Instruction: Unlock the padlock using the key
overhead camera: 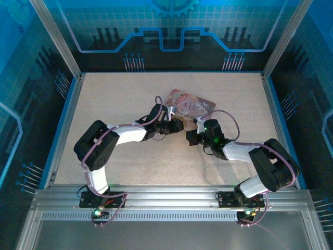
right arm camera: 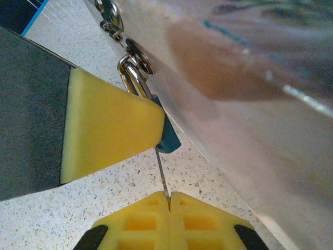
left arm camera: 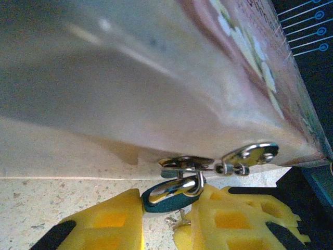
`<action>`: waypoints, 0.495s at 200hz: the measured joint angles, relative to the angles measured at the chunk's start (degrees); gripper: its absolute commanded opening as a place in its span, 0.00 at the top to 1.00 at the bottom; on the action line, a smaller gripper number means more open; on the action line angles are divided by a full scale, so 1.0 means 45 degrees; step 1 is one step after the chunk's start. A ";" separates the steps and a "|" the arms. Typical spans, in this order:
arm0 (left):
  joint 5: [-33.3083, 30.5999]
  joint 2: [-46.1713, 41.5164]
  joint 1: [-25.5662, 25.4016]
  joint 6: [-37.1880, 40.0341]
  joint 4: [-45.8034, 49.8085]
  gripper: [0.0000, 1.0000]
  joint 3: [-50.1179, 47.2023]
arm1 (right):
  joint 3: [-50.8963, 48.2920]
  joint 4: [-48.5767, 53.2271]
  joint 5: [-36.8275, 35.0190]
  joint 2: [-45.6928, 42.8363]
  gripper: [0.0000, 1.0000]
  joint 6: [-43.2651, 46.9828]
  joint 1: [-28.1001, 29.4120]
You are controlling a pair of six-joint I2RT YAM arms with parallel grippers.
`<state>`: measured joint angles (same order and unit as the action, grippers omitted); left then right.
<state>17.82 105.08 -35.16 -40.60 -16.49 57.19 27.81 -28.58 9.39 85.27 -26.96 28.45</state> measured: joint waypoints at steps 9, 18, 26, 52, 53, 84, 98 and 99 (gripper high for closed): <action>0.0005 0.0000 0.0000 0.0000 0.0000 0.76 0.0000 | -0.0078 -0.0005 -0.0019 -0.0049 1.00 0.0005 0.0010; 0.0010 0.0000 -0.0005 0.0000 0.0000 0.76 0.0000 | -0.0199 -0.0005 -0.0063 -0.0151 1.00 0.0010 0.0015; 0.0015 0.0000 -0.0015 -0.0005 0.0000 0.76 0.0000 | -0.0316 0.0005 -0.0131 -0.0248 1.00 0.0010 0.0015; 0.0010 0.0000 -0.0049 0.0000 0.0000 0.77 0.0000 | -0.0423 0.0053 -0.0335 -0.0364 1.00 0.0010 0.0015; 0.0010 0.0000 -0.0049 0.0000 0.0000 0.77 0.0000 | -0.0423 0.0053 -0.0335 -0.0369 1.00 0.0010 0.0015; 0.0010 0.0000 -0.0049 0.0000 -0.0010 0.77 0.0000 | -0.0452 0.0204 -0.0471 -0.0471 1.00 0.0010 0.0010; 0.0010 -0.0005 -0.0049 -0.0005 -0.0010 0.77 0.0000 | -0.0457 0.0243 -0.0520 -0.0491 1.00 0.0015 0.0010; 0.0010 -0.0005 -0.0049 -0.0005 -0.0010 0.77 0.0000 | -0.0457 0.0243 -0.0525 -0.0491 1.00 0.0015 0.0015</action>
<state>17.87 105.06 -35.38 -40.62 -16.53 57.19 25.76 -27.49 7.03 83.07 -26.89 28.51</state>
